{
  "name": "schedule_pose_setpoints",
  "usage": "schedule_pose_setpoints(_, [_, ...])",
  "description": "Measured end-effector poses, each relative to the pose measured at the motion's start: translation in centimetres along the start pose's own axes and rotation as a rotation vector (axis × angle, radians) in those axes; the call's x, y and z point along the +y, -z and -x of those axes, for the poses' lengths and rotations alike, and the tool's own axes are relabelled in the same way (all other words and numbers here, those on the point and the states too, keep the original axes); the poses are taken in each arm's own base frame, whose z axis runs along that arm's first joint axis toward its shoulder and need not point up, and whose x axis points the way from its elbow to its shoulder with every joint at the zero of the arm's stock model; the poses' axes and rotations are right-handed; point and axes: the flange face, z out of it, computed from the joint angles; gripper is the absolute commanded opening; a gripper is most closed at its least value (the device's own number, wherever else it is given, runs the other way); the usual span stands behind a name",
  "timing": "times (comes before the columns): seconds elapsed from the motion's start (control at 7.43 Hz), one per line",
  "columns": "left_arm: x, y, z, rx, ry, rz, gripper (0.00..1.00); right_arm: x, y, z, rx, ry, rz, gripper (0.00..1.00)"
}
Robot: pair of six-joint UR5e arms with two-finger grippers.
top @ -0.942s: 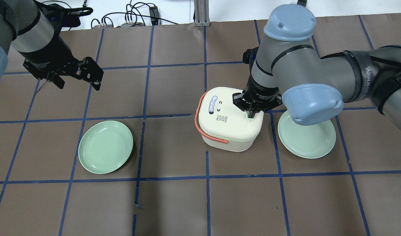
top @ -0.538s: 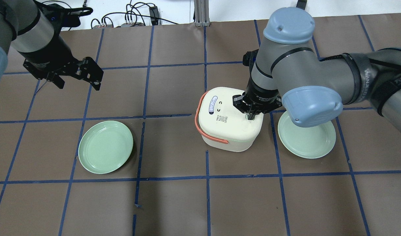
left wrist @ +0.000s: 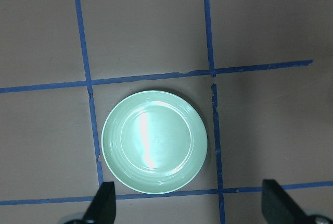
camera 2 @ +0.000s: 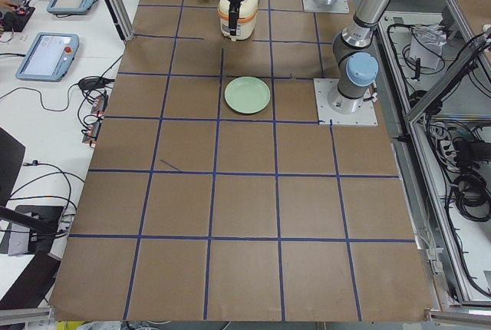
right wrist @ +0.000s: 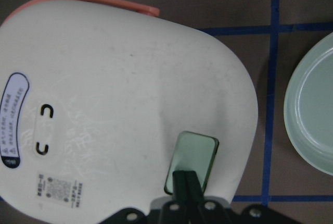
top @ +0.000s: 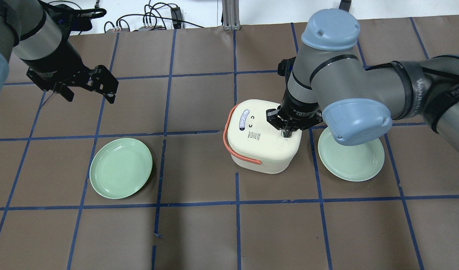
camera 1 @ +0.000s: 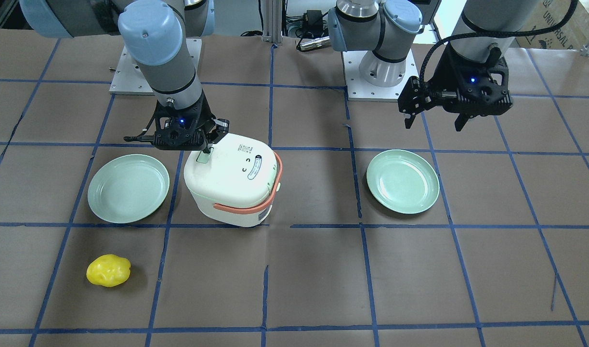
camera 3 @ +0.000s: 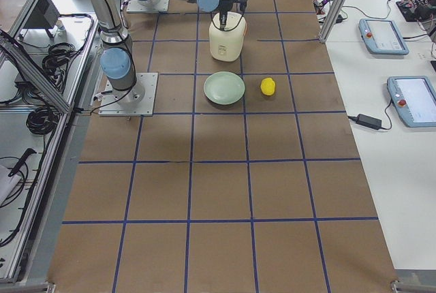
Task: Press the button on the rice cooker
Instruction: 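Raise the right gripper as the rice cooker lid springs open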
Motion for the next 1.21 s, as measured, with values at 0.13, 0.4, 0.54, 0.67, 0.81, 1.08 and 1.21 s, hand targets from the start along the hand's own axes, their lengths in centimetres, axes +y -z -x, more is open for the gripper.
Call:
schedule_pose_setpoints(0.13, [0.0, 0.0, 0.0, 0.000, 0.000, 0.000, 1.00, 0.0, 0.0, 0.0, 0.000, 0.000, 0.000, 0.14])
schedule_pose_setpoints(0.4, [0.0, 0.0, 0.0, 0.000, 0.000, 0.000, 1.00, -0.1, 0.3, 0.0, 0.007, 0.001, -0.010, 0.18])
schedule_pose_setpoints(0.54, [0.0, 0.0, 0.0, 0.000, 0.001, 0.000, 1.00, -0.3, 1.2, -0.1, 0.021, -0.002, -0.026, 0.26])
schedule_pose_setpoints(0.67, [0.0, 0.0, 0.0, 0.000, 0.001, 0.000, 1.00, -0.6, 2.5, -0.1, 0.032, -0.006, -0.049, 0.44])
schedule_pose_setpoints(0.81, [0.0, 0.0, 0.0, 0.000, 0.001, 0.000, 1.00, -1.1, 4.4, 0.0, 0.032, -0.009, -0.084, 0.55])
schedule_pose_setpoints(1.08, [0.0, 0.0, 0.0, 0.000, 0.001, -0.001, 1.00, -2.7, 8.6, -0.2, 0.020, -0.016, -0.160, 0.64])
schedule_pose_setpoints(1.21, [0.0, 0.0, 0.0, 0.000, 0.000, 0.000, 1.00, -3.5, 9.8, -1.2, 0.017, -0.029, -0.182, 0.70])
